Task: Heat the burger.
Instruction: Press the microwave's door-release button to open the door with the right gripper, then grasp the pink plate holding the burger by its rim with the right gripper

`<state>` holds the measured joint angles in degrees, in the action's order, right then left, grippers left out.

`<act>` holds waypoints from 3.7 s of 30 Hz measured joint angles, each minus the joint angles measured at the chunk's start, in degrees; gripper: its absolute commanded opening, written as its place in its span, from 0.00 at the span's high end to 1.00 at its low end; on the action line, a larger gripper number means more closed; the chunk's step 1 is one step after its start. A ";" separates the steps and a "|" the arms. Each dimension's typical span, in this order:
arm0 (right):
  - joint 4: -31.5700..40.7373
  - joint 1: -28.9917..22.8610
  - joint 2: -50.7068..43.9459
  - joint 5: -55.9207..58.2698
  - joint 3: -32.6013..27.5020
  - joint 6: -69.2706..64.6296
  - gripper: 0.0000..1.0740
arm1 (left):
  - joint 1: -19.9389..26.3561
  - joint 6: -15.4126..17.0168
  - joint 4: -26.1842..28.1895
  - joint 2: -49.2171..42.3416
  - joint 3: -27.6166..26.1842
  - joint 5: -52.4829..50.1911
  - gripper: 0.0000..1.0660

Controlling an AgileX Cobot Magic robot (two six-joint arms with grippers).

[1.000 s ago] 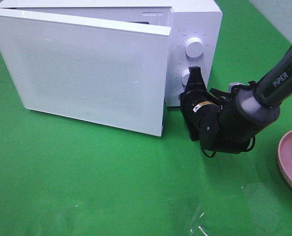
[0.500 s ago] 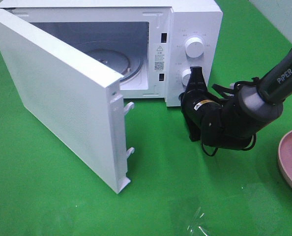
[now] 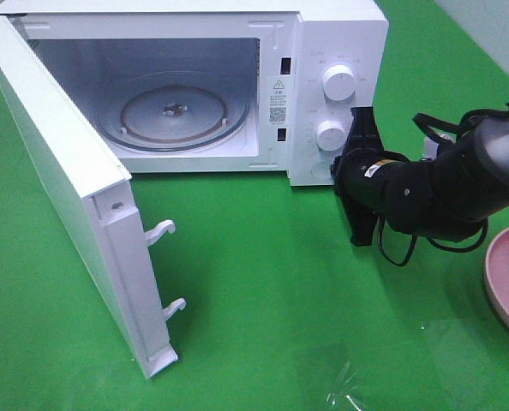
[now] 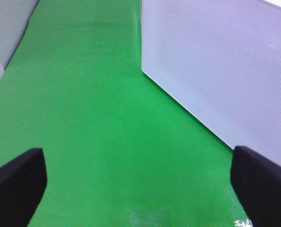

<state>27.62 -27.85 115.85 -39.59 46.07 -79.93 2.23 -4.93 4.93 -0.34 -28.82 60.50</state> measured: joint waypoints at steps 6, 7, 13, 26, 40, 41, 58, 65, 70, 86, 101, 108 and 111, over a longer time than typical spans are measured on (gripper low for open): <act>-0.06 0.00 -3.90 9.28 -1.95 6.88 1.00 | 0.00 0.00 0.00 0.00 0.00 0.00 0.08; -0.06 0.00 -3.90 9.28 -1.95 6.88 1.00 | 0.00 0.00 0.00 0.00 0.00 0.00 0.08; -0.06 0.00 -7.39 17.70 -2.06 17.76 0.99 | 0.00 0.00 0.00 0.00 0.00 0.00 0.08; -0.06 0.00 -13.92 36.61 -2.06 55.29 0.96 | 0.00 0.00 0.00 0.00 0.00 0.00 0.08; -15.18 0.00 -20.74 56.49 -2.12 71.68 0.92 | 0.00 0.00 0.00 0.00 0.00 0.00 0.08; -15.18 0.00 -20.74 56.49 -2.12 71.68 0.92 | 0.00 0.00 0.00 0.00 0.00 0.00 0.08; -25.90 4.58 -26.87 78.27 1.15 72.88 0.10 | 0.00 0.00 0.00 0.00 0.00 0.00 0.08; -30.37 9.63 -28.82 82.74 1.15 73.63 0.07 | 0.00 0.00 0.00 0.00 0.00 0.00 0.08; -33.35 14.44 -28.88 85.60 1.15 73.63 0.08 | 0.00 0.00 0.00 0.00 0.00 0.00 0.08; -34.78 21.49 -25.15 84.05 1.15 76.89 0.11 | 0.00 0.00 0.00 0.00 0.00 0.00 0.08; -35.81 22.00 -15.87 77.23 1.15 76.72 0.13 | 0.00 0.00 0.00 0.00 0.00 0.00 0.08; -35.81 22.00 -13.92 73.51 -1.20 76.20 0.13 | 0.00 0.00 0.00 0.00 0.00 0.00 0.08; -36.04 22.00 -13.35 70.65 -3.15 74.83 0.14 | 0.00 0.00 0.00 0.00 0.00 0.00 0.08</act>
<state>-8.42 -5.84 102.50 31.05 42.91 -5.10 2.23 -4.93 4.93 -0.34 -28.82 60.50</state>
